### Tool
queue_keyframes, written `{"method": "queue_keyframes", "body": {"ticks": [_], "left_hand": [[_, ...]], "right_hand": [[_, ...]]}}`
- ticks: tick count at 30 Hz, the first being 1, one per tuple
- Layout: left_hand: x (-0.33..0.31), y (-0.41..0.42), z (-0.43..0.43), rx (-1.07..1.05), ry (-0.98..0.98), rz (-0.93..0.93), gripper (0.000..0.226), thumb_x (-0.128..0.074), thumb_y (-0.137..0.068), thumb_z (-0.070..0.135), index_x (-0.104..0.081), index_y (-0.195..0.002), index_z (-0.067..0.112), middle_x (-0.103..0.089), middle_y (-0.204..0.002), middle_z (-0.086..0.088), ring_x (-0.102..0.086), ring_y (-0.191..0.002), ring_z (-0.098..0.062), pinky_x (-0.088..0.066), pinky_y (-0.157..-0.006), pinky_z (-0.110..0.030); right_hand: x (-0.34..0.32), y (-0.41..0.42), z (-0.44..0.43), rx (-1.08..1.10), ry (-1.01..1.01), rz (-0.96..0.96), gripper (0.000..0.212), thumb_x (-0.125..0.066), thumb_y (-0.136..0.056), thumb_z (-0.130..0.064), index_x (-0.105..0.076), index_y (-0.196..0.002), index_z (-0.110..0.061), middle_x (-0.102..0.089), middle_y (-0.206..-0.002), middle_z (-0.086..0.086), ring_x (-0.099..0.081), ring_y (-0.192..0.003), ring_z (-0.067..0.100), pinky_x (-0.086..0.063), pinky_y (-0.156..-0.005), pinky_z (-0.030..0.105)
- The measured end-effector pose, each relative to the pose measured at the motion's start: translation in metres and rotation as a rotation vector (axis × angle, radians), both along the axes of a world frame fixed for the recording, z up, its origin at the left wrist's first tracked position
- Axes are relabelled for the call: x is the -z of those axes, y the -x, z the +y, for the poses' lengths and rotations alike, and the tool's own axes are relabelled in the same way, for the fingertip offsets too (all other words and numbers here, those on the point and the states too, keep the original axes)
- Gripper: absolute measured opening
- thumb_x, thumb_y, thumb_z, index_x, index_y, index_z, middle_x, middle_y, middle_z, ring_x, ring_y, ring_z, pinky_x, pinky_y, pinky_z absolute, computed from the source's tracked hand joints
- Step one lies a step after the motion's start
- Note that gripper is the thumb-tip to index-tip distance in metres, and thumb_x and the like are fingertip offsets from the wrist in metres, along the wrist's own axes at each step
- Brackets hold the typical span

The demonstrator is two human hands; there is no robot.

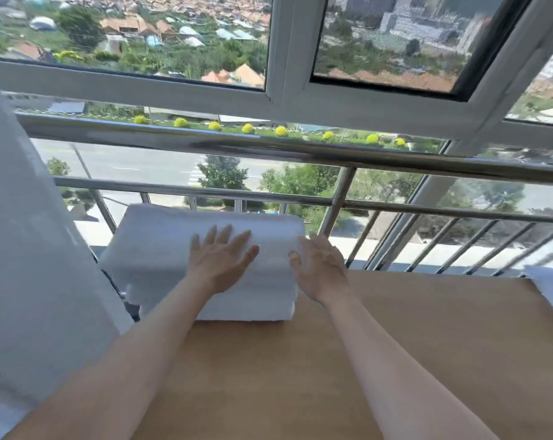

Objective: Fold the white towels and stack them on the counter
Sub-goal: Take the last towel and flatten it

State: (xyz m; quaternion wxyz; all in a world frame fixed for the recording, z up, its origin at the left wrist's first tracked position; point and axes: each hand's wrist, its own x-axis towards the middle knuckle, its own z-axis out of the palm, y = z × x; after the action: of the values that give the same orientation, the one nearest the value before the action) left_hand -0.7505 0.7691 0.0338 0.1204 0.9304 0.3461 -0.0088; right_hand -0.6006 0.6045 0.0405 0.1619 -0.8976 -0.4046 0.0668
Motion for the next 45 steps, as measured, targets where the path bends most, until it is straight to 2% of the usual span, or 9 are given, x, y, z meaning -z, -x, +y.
{"method": "queue_keyframes", "body": {"ticks": [4, 7, 11, 14, 21, 30, 36, 45], "left_hand": [[-0.007, -0.033, -0.075, 0.133, 0.029, -0.038, 0.072, -0.006, -0.091, 0.074, -0.024, -0.155, 0.045, -0.011, -0.167, 0.004, 0.000, -0.154, -0.020, 0.004, -0.120, -0.050], [-0.006, -0.061, -0.142, 0.250, 0.091, -0.065, 0.064, -0.017, -0.096, 0.070, -0.026, -0.154, 0.045, -0.018, -0.166, 0.002, -0.008, -0.154, -0.021, -0.003, -0.120, -0.044], [0.005, -0.097, -0.238, 0.358, 0.054, -0.068, 0.059, -0.023, -0.099, 0.067, -0.026, -0.153, 0.046, -0.023, -0.165, 0.004, -0.010, -0.154, -0.026, -0.014, -0.121, -0.047], [0.020, -0.124, -0.308, 0.431, 0.026, -0.060, 0.059, -0.024, -0.099, 0.066, -0.025, -0.154, 0.045, -0.024, -0.165, 0.003, -0.009, -0.154, -0.024, -0.010, -0.121, -0.044], [0.040, -0.178, -0.451, 0.523, 0.032, -0.032, 0.060, -0.022, -0.098, 0.068, -0.021, -0.154, 0.047, -0.022, -0.165, 0.002, -0.008, -0.154, -0.019, -0.009, -0.122, -0.041], [0.057, -0.284, -0.523, 0.554, 0.066, -0.076, 0.060, -0.021, -0.097, 0.069, -0.024, -0.153, 0.048, -0.024, -0.164, 0.002, -0.012, -0.154, -0.020, -0.014, -0.121, -0.040], [0.083, -0.380, -0.572, 0.553, 0.185, -0.053, 0.061, -0.021, -0.096, 0.071, -0.026, -0.153, 0.048, -0.025, -0.164, 0.002, -0.013, -0.153, -0.019, -0.015, -0.121, -0.041], [0.084, -0.495, -0.624, 0.587, 0.165, -0.025, 0.064, -0.018, -0.096, 0.070, -0.015, -0.156, 0.047, -0.026, -0.164, 0.002, -0.015, -0.153, -0.020, -0.018, -0.121, -0.039]], "right_hand": [[-0.004, -0.015, -0.071, 0.024, -0.026, -0.019, 0.058, -0.033, -0.100, -0.053, -0.038, -0.150, -0.025, -0.027, -0.162, 0.005, -0.016, -0.150, 0.020, -0.012, -0.122, 0.041], [-0.007, -0.033, -0.135, 0.057, 0.019, -0.062, 0.061, -0.031, -0.099, -0.053, -0.031, -0.153, -0.026, -0.022, -0.164, 0.003, -0.013, -0.151, 0.020, -0.010, -0.122, 0.041], [-0.002, -0.048, -0.236, 0.117, 0.012, -0.066, 0.058, -0.031, -0.101, -0.051, -0.028, -0.154, -0.026, -0.024, -0.163, 0.003, -0.014, -0.151, 0.022, -0.008, -0.121, 0.042], [0.011, -0.056, -0.315, 0.135, 0.061, -0.096, 0.057, -0.030, -0.102, -0.047, -0.026, -0.154, -0.024, -0.022, -0.163, 0.005, -0.015, -0.150, 0.023, -0.006, -0.121, 0.041], [0.037, -0.098, -0.467, 0.308, 0.115, 0.008, 0.058, -0.032, -0.102, -0.052, -0.026, -0.155, -0.028, -0.018, -0.165, 0.002, -0.011, -0.152, 0.021, -0.007, -0.121, 0.039], [0.058, -0.184, -0.562, 0.417, 0.124, 0.095, 0.058, -0.026, -0.104, -0.048, -0.020, -0.157, -0.025, -0.013, -0.166, 0.001, -0.007, -0.153, 0.020, -0.007, -0.123, 0.039], [0.067, -0.266, -0.622, 0.493, 0.197, 0.110, 0.057, -0.019, -0.105, -0.048, -0.017, -0.158, -0.027, -0.014, -0.166, -0.003, -0.007, -0.153, 0.017, -0.008, -0.123, 0.038], [0.075, -0.375, -0.684, 0.575, 0.171, 0.147, 0.058, -0.023, -0.105, -0.048, -0.022, -0.157, -0.023, -0.017, -0.165, 0.000, -0.013, -0.152, 0.020, -0.014, -0.122, 0.039]]}}
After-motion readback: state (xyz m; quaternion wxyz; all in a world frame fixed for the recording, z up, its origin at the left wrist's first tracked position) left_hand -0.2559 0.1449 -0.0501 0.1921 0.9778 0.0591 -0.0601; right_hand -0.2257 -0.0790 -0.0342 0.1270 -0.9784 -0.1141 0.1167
